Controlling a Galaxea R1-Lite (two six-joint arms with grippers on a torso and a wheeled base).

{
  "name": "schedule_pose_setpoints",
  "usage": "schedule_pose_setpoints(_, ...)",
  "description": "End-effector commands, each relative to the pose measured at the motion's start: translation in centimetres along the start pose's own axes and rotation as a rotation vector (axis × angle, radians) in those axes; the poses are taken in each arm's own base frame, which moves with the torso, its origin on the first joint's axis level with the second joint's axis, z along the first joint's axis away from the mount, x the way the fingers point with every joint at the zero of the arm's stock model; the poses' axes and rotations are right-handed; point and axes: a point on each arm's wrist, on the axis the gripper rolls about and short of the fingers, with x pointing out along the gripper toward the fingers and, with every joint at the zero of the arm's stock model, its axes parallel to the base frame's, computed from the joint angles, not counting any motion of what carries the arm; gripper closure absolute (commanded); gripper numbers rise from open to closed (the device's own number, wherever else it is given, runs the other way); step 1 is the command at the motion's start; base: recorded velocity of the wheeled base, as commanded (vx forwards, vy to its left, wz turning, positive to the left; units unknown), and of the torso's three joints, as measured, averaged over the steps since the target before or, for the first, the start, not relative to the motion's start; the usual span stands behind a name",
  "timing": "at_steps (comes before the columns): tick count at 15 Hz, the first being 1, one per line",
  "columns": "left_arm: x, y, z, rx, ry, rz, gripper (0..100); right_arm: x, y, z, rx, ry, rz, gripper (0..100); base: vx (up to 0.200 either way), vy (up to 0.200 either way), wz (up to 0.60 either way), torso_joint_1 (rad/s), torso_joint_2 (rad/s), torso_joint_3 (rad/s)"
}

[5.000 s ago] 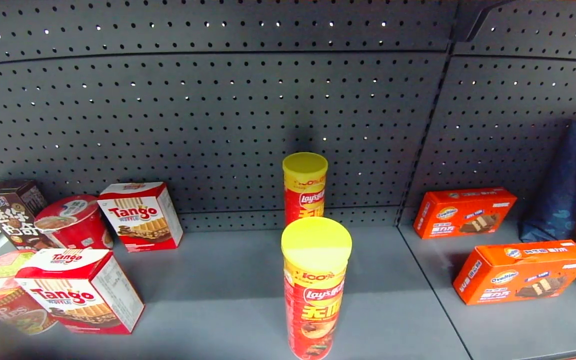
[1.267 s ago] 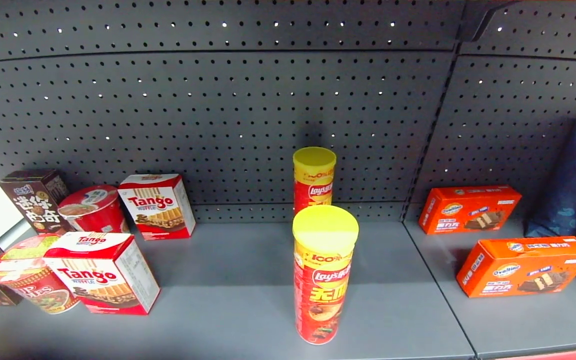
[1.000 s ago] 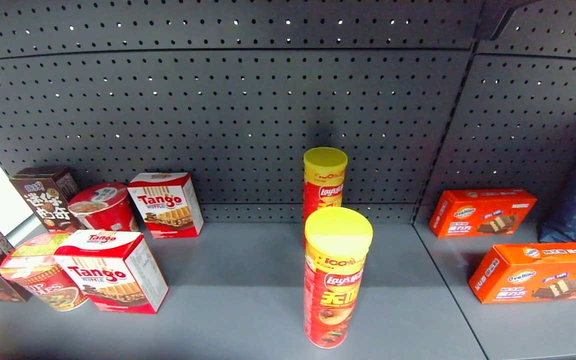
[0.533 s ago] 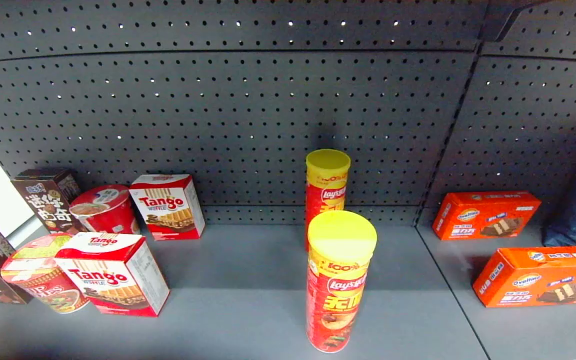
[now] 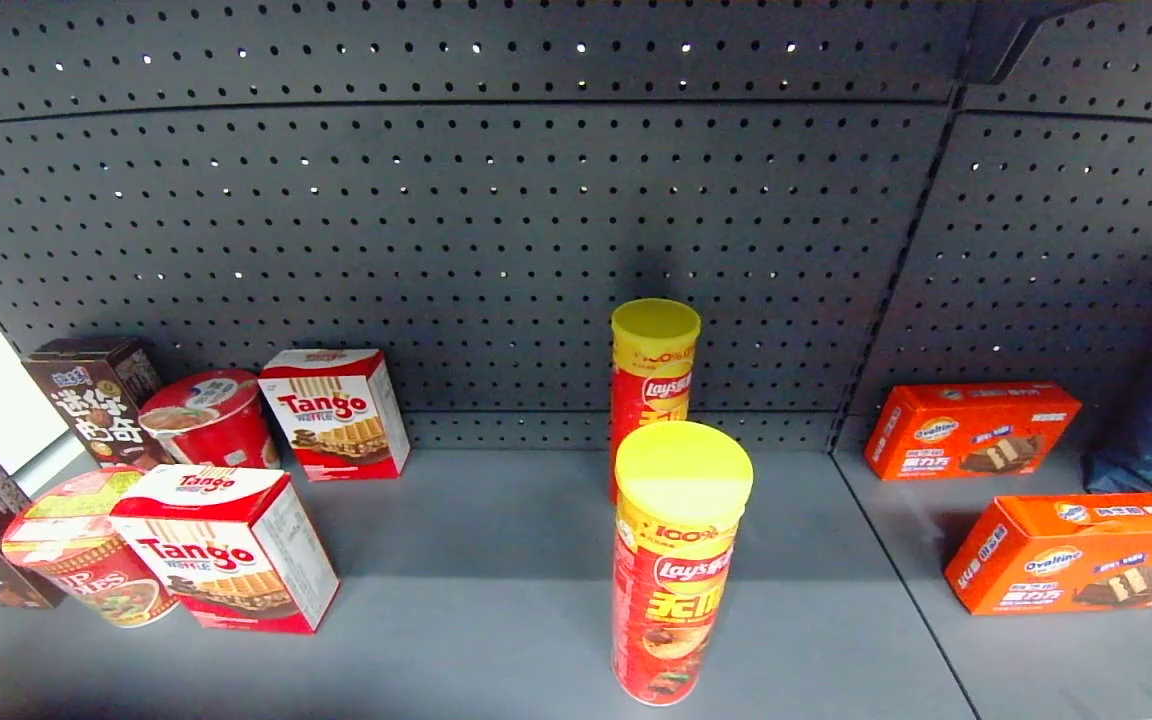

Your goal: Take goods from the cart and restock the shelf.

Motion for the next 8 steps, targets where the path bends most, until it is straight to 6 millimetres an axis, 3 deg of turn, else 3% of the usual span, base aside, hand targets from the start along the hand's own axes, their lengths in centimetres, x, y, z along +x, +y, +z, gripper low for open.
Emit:
schedule_pose_setpoints(1, 4.4, 0.8, 1.8, 0.03, 0.151, -0.106, 0, 6.2, -0.4, 4.4, -0.029, 0.132, 0.224, 0, 0.0, 0.0, 0.0, 0.0, 0.0, 0.0)
schedule_pose_setpoints(4, 6.9, 1.1, 1.7, 0.112, 0.206, -0.129, 0, 11.6, 2.3, 4.7, -0.039, 0.212, 0.404, 0, 0.0, 0.0, 0.0, 0.0, 0.0, 0.0)
schedule_pose_setpoints(5, 6.9, 1.1, 1.7, 0.112, 0.206, -0.129, 0, 11.7, 2.4, 4.7, -0.039, 0.213, 0.408, 0, 0.0, 0.0, 0.0, 0.0, 0.0, 0.0)
schedule_pose_setpoints(6, 7.6, 1.1, 1.5, 0.111, 0.229, -0.14, 0, 13.8, 4.3, 4.7, -0.006, 0.224, 0.465, 0, 0.0, 0.0, 0.0, 0.0, 0.0, 0.0)
schedule_pose_setpoints(8, 8.2, 0.9, 1.5, 0.111, 0.244, -0.176, 0, 15.4, 5.5, 4.3, -0.017, 0.267, 0.497, 0, 0.0, 0.0, 0.0, 0.0, 0.0, 0.0)
